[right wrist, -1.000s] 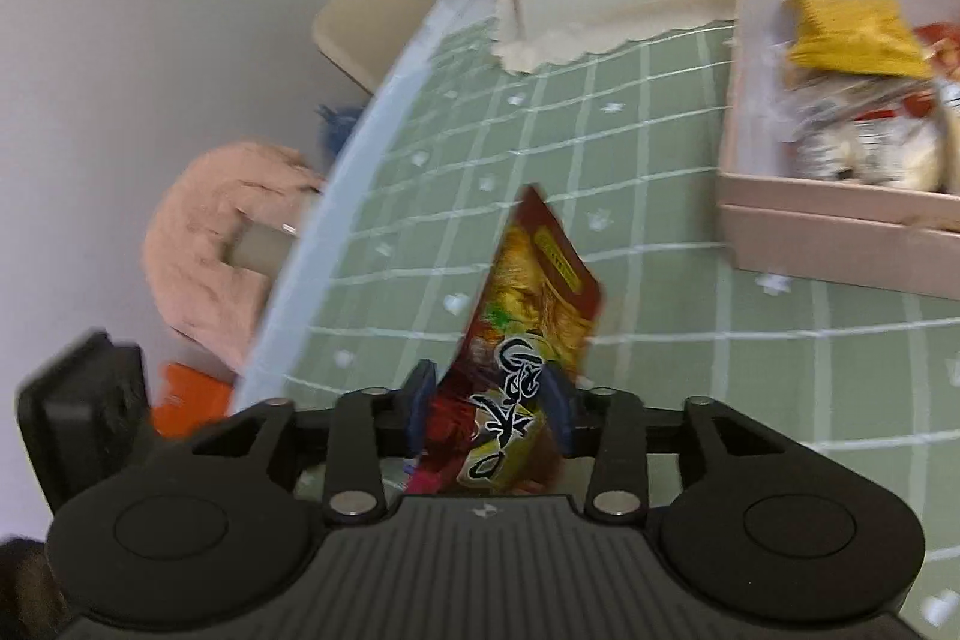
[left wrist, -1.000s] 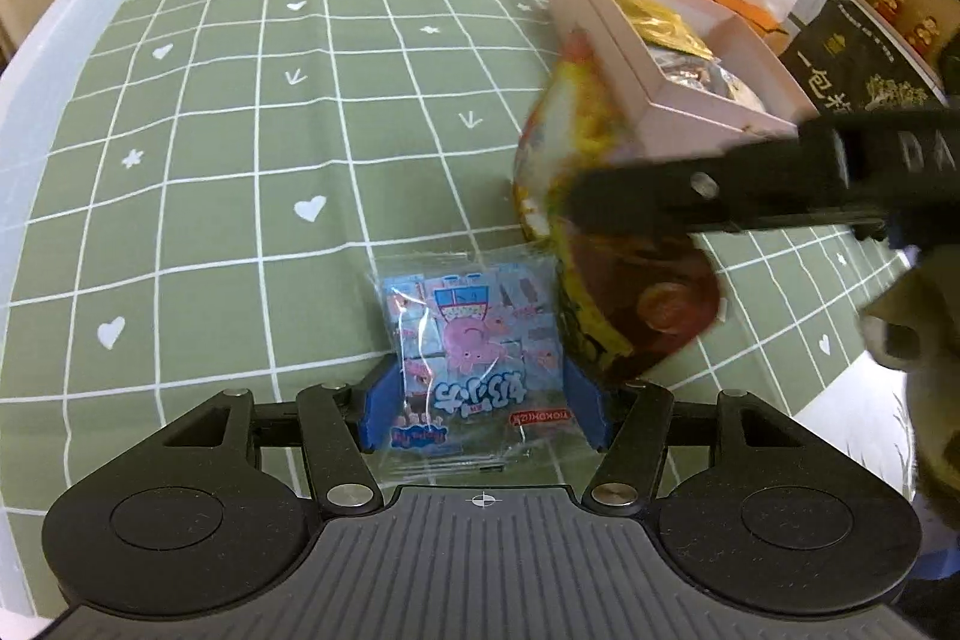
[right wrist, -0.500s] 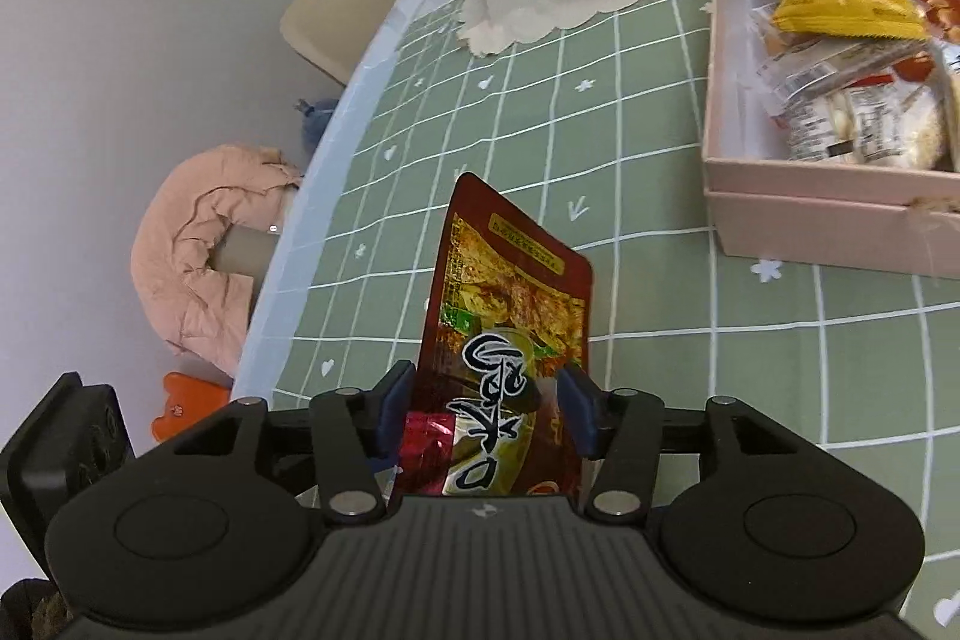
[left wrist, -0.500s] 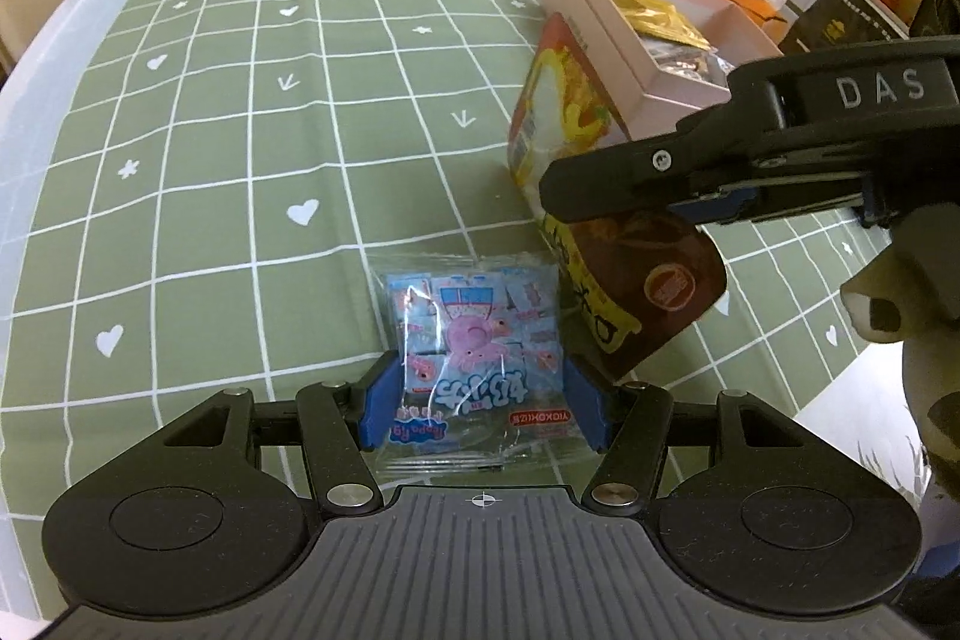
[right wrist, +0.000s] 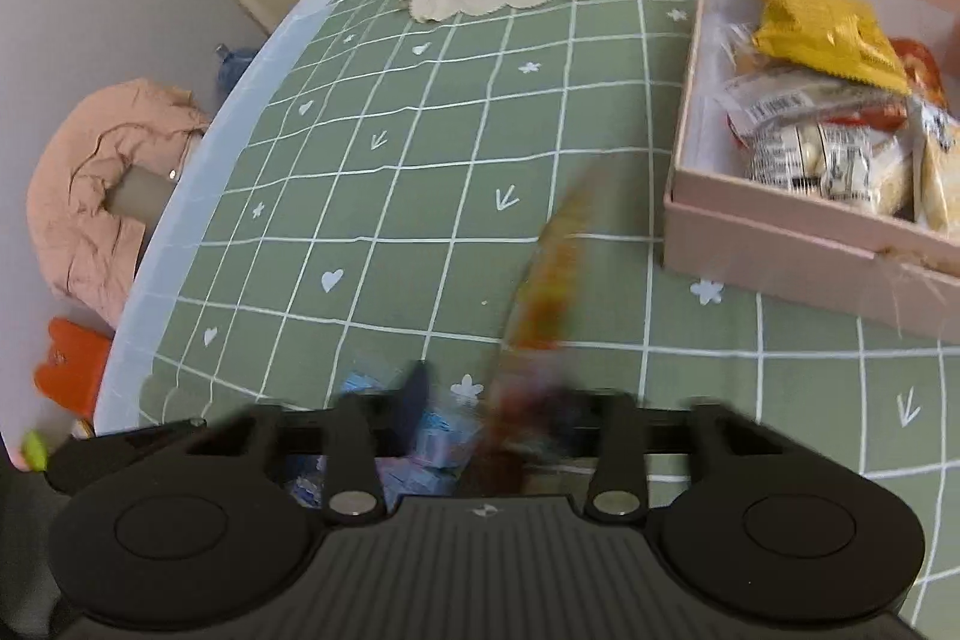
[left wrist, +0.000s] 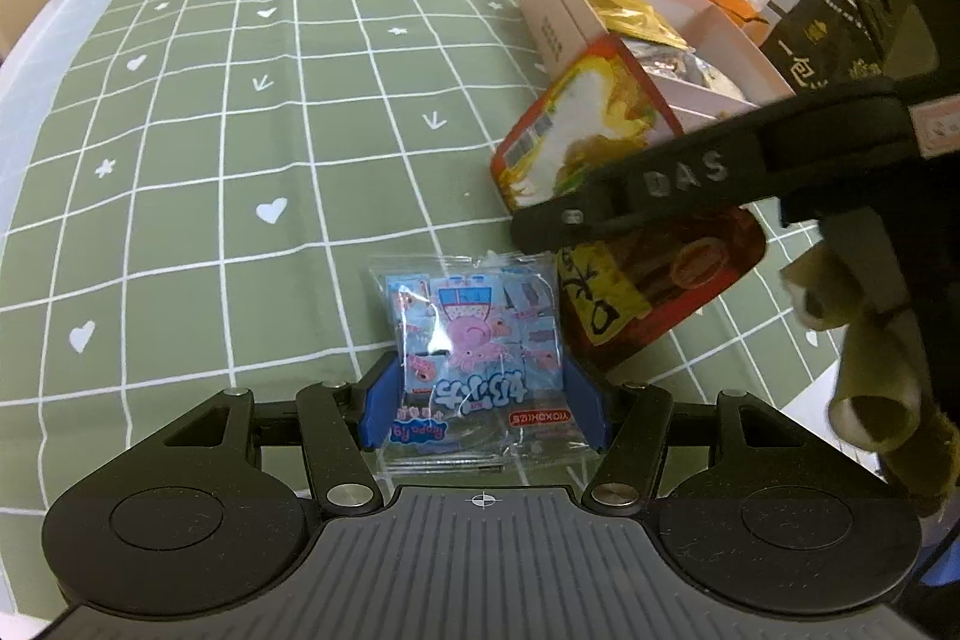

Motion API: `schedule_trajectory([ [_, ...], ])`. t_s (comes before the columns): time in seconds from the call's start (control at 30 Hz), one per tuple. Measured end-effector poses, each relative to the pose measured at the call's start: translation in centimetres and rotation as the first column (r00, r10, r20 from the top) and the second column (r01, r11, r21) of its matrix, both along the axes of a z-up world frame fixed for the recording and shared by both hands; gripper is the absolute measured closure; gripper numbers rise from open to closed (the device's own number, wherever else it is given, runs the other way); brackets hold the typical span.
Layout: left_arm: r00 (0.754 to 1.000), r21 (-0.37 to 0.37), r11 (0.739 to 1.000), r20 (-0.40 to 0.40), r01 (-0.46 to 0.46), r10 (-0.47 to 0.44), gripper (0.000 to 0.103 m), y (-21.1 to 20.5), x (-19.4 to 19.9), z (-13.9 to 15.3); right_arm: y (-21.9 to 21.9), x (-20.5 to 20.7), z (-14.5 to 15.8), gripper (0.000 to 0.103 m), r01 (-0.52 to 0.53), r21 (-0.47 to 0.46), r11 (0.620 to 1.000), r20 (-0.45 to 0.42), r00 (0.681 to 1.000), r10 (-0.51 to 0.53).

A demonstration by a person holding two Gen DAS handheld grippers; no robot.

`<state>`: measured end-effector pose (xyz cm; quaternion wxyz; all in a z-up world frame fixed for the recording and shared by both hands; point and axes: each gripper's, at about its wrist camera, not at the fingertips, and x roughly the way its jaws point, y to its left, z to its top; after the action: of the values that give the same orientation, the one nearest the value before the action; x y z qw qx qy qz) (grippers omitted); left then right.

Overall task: Organize snacks
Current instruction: 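Drop the blue candy packet into the pink box with the left gripper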

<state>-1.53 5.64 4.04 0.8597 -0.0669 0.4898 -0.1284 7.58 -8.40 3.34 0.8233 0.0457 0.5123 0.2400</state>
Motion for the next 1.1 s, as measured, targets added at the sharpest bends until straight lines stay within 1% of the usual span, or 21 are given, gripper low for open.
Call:
schedule_trajectory([
  [0.1,1.0,-0.016,1.0,-0.008,0.006,-0.006,0.039,-0.1,-0.3,0.1,-1.2,-1.0,0.6,0.081,-0.013,0.021,1.0,0.016,1.0,0.013],
  [0.2,0.999,-0.024,0.999,-0.003,0.043,-0.043,0.039,-0.9,-1.0,0.7,-3.7,-2.5,1.1,0.081,0.019,0.056,0.998,0.003,1.0,-0.019],
  [0.27,0.997,-0.026,0.996,0.011,0.081,-0.081,0.039,-1.8,-1.6,1.5,-5.7,-3.7,1.8,0.082,0.044,0.072,0.996,0.004,0.999,-0.044],
  [0.33,0.993,-0.048,0.992,0.033,0.116,-0.114,0.039,-2.6,-1.9,2.9,-8.0,-5.3,3.2,0.082,0.073,0.081,0.994,0.028,0.997,-0.075],
  [0.4,0.984,-0.092,0.983,0.088,0.161,-0.153,0.039,-3.4,-1.8,5.5,-10.1,-6.8,5.0,0.086,0.099,0.086,0.991,0.066,0.992,-0.105],
  [0.47,0.968,-0.101,0.974,0.167,0.204,-0.185,0.039,-4.2,-1.2,8.6,-12.1,-7.9,7.3,0.094,0.126,0.097,0.987,0.123,0.983,-0.138],
  [0.57,0.926,-0.073,0.963,0.304,0.258,-0.224,0.039,-5.7,1.2,13.7,-14.4,-9.4,11.1,0.094,0.153,0.12,0.981,0.251,0.951,-0.179],
  [0.6,0.912,-0.061,0.962,0.337,0.268,-0.233,0.039,-6.2,2.1,14.9,-15.0,-9.7,11.7,0.094,0.161,0.118,0.98,0.286,0.939,-0.189],
  [0.63,0.899,-0.045,0.961,0.368,0.273,-0.238,0.039,-6.9,3.2,15.9,-15.5,-9.8,12.0,0.094,0.174,0.12,0.977,0.304,0.931,-0.203],
  [0.67,0.893,-0.037,0.962,0.382,0.272,-0.238,0.039,-7.4,4.1,16.4,-16.2,-9.7,12.0,0.094,0.183,0.129,0.975,0.302,0.929,-0.214],
  [0.7,0.895,-0.041,0.962,0.379,0.271,-0.236,0.039,-7.8,5.1,16.5,-16.9,-9.5,11.6,0.093,0.189,0.138,0.972,0.283,0.933,-0.221],
  [0.73,0.905,-0.063,0.961,0.357,0.269,-0.23,0.039,-8.2,6.4,16.1,-17.4,-9.5,11.1,0.093,0.206,0.139,0.969,0.263,0.935,-0.237],
  [0.77,0.916,-0.089,0.96,0.334,0.265,-0.221,0.039,-8.4,7.3,15.5,-17.8,-9.8,10.4,0.091,0.224,0.13,0.966,0.249,0.936,-0.25],
  [0.83,0.937,-0.143,0.96,0.292,0.242,-0.193,0.039,-8.6,9.0,14.2,-18.2,-10.8,8.5,0.074,0.243,0.058,0.968,0.248,0.936,-0.25],
  [0.87,0.942,-0.161,0.961,0.289,0.225,-0.172,0.039,-8.2,9.9,13.4,-18.3,-11.4,7.6,0.057,0.257,0.009,0.966,0.259,0.933,-0.25],
  [0.9,0.942,-0.156,0.965,0.295,0.212,-0.159,0.038,-8.5,11.3,12.7,-18.1,-11.8,6.6,0.045,0.274,-0.046,0.961,0.269,0.93,-0.252],
  [0.93,0.945,-0.132,0.971,0.29,0.198,-0.153,0.039,-9.0,12.3,11.9,-17.9,-12.1,5.6,0.044,0.284,-0.098,0.954,0.273,0.929,-0.249],
  [0.97,0.957,-0.091,0.979,0.245,0.18,-0.153,0.039,-9.6,13.9,10.7,-17.7,-12.2,4.8,0.044,0.282,-0.13,0.951,0.269,0.933,-0.24],
  [1.0,0.97,-0.073,0.984,0.191,0.164,-0.147,0.04,-10.0,15.5,9.6,-17.4,-12.2,3.9,0.044,0.275,-0.157,0.948,0.257,0.939,-0.23],
  [1.03,0.977,-0.099,0.984,0.171,0.146,-0.127,0.042,-9.8,16.4,9.0,-17.2,-12.1,3.3,0.044,0.275,-0.176,0.945,0.247,0.942,-0.228],
  [1.1,0.983,-0.217,0.972,0.178,0.092,-0.053,0.042,-8.8,16.9,8.5,-16.8,-12.5,2.2,0.044,0.283,-0.209,0.936,0.244,0.942,-0.23],
])
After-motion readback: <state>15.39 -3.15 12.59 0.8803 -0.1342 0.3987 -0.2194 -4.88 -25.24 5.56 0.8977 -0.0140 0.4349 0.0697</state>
